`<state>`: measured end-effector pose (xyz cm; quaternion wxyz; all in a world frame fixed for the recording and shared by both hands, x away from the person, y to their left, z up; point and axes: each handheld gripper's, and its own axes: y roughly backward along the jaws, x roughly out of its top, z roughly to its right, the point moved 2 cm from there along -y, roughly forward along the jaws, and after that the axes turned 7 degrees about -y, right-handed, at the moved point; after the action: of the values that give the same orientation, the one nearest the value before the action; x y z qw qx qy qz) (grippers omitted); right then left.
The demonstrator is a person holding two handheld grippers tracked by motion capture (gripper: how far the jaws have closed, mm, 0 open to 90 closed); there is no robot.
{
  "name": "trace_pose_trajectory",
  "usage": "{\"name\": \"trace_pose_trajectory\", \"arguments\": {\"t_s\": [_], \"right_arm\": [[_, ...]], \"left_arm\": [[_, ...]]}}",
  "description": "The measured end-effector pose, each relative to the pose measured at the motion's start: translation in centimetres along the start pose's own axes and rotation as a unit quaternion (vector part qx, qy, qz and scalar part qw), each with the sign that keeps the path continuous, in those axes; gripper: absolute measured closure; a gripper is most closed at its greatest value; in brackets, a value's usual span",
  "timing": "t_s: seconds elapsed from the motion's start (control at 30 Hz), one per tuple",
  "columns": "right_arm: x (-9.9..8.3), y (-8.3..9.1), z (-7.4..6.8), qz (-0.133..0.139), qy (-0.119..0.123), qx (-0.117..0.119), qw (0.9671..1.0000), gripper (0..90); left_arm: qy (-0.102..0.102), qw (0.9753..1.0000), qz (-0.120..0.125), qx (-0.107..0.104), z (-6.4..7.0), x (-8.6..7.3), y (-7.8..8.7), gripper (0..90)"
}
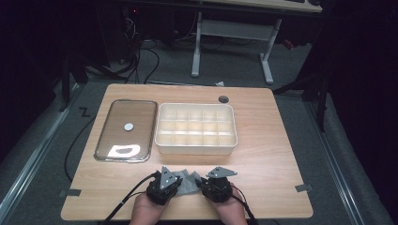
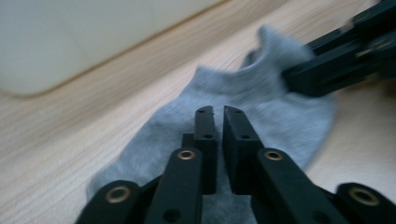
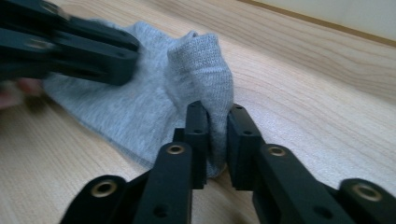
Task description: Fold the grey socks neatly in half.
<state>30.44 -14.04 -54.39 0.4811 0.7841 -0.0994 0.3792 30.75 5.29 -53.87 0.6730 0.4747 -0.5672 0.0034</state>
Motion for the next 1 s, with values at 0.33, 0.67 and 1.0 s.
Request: {"name": "trace_pose_trajectory", "arguments": {"t_s": [0.33,0.67,1.0], "right_arm": [[0.4,2.1,0.6,0.034,-0.041,0.061,0.9968,86.8],[0.9,4.1,1.4,0.068,-0.071,0.101,0.9899,86.8],[0.6,4.3,2.2,0.071,-0.065,0.074,0.9927,86.6]], "left_arm": [[-0.019,0.9996,-0.007,0.021,1.0,0.3,-1.1,87.0],[-0.052,0.9983,-0.006,0.027,3.1,2.0,-2.9,86.0],[0.013,0.9989,0.039,0.021,1.2,2.5,-0.6,67.4]]}}
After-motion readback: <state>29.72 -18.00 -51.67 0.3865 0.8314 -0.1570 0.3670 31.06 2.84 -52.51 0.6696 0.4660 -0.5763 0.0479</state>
